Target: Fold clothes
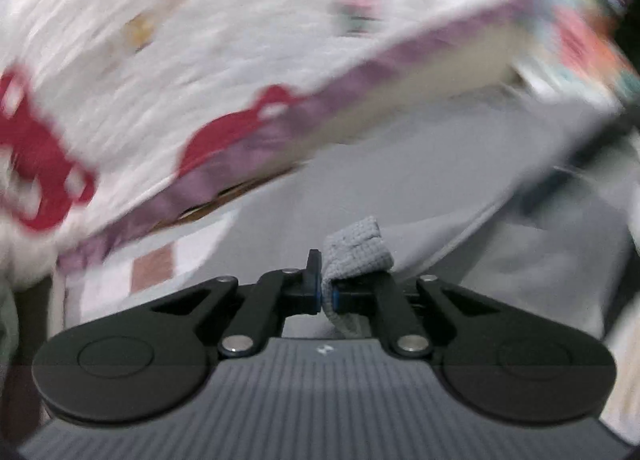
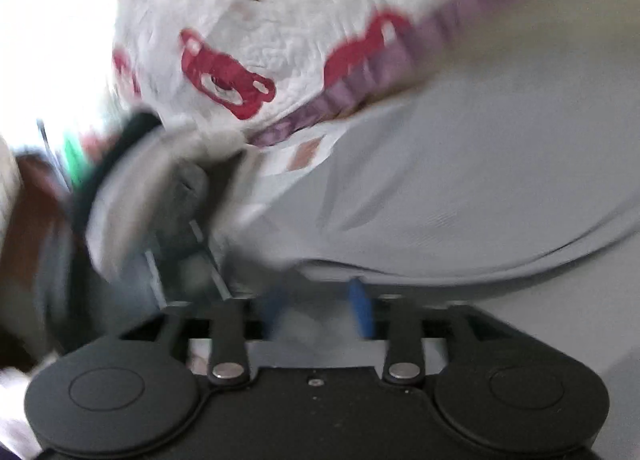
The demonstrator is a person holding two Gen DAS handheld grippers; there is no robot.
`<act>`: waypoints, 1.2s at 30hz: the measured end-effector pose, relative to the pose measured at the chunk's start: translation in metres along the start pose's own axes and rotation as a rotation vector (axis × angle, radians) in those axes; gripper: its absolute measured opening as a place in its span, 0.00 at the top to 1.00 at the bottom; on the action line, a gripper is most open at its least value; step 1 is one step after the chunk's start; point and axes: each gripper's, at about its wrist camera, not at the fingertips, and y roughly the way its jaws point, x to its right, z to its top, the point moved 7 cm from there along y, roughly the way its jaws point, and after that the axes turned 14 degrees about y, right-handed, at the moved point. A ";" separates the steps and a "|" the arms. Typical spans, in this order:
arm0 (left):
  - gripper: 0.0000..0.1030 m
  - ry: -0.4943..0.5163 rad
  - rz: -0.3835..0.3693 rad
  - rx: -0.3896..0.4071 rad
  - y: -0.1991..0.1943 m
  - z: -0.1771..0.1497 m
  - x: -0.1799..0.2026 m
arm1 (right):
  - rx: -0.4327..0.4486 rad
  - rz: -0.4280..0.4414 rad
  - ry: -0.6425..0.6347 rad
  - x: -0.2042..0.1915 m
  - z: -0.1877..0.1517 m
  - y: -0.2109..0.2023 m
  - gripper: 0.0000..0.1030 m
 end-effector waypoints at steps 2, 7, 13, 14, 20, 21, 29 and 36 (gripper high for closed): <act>0.96 -0.161 -0.003 -0.035 0.020 -0.008 -0.031 | 0.051 -0.095 -0.099 0.010 0.011 -0.021 0.43; 0.96 -0.275 -0.015 -0.112 0.059 -0.032 -0.051 | 0.237 -0.471 -0.340 0.075 0.046 -0.058 0.42; 0.96 -0.268 -0.027 -0.133 0.072 -0.039 -0.048 | 0.286 -0.655 -0.330 0.148 0.105 -0.075 0.42; 0.96 -0.271 -0.026 -0.132 0.074 -0.038 -0.051 | 0.293 -0.666 -0.313 0.160 0.117 -0.075 0.42; 0.96 -0.259 -0.092 -0.107 0.069 -0.032 -0.047 | 0.265 -0.745 -0.315 0.201 0.157 -0.064 0.49; 0.96 -0.247 -0.098 -0.102 0.066 -0.033 -0.044 | 0.267 -0.767 -0.311 0.206 0.161 -0.062 0.49; 0.96 -0.212 -0.079 -0.069 0.069 -0.039 -0.038 | 0.262 -0.725 -0.262 0.217 0.167 -0.060 0.89; 0.97 -0.174 -0.021 -0.011 0.059 -0.022 -0.040 | 0.396 -0.704 -0.315 0.194 0.162 -0.081 0.95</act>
